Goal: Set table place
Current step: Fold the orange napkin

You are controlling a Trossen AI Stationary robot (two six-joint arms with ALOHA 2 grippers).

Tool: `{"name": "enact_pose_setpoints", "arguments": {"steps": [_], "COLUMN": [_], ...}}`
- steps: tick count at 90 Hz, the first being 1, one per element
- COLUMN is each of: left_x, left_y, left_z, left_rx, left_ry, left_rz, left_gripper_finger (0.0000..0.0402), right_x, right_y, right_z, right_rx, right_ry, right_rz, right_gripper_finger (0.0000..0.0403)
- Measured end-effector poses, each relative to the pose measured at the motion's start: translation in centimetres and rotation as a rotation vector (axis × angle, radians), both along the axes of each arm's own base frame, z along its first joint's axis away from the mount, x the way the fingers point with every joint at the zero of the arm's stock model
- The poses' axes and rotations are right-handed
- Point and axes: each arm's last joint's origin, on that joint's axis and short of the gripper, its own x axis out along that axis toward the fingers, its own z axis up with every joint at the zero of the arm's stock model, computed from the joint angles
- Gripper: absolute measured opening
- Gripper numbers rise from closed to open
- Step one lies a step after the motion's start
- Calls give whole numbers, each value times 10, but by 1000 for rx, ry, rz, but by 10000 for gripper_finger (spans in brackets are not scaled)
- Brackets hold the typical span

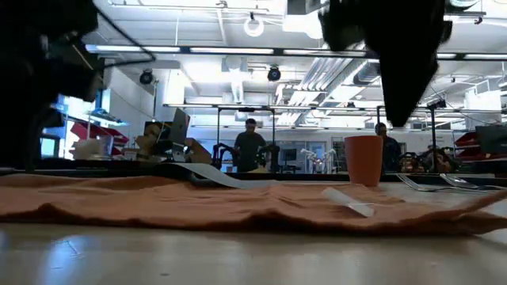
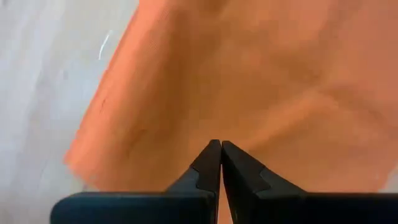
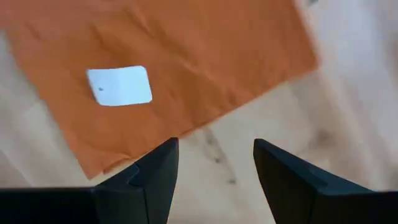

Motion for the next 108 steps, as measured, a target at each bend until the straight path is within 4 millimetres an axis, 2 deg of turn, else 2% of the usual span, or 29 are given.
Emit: {"name": "enact_pose_setpoints", "arguments": {"steps": [17, 43, 60, 76, 82, 93, 108], "left_x": [14, 33, 38, 38, 38, 42, 58], "left_y": [-4, -10, -11, -11, -11, -10, -3], "left_z": [37, 82, 91, 90, 91, 91, 89], "left_rx": [-15, -25, -35, -35, -33, 25, 78], "left_ry": [-170, -430, -499, -496, -503, -535, -577], "left_rz": [-47, -144, -148, -149, -153, -131, -84], "left_gripper_finger": [0, 0, 0, 0, 0, 0, 0], "right_x": [2, 8, 4, 5, 4, 13, 34], "right_y": [-20, -63, -87, -93, -93, -88, -84], "right_z": [-34, -41, -55, -68, -68, -59, -27], "right_rx": [121, 29, 15, 109, 109, 132, 167], "right_ry": [-39, -57, -56, -134, -137, -166, -229], "right_rz": [-184, -434, -511, -519, -509, -402, -281], "right_gripper_finger": [193, 193, 176, 124, 91, 17, 4]}}
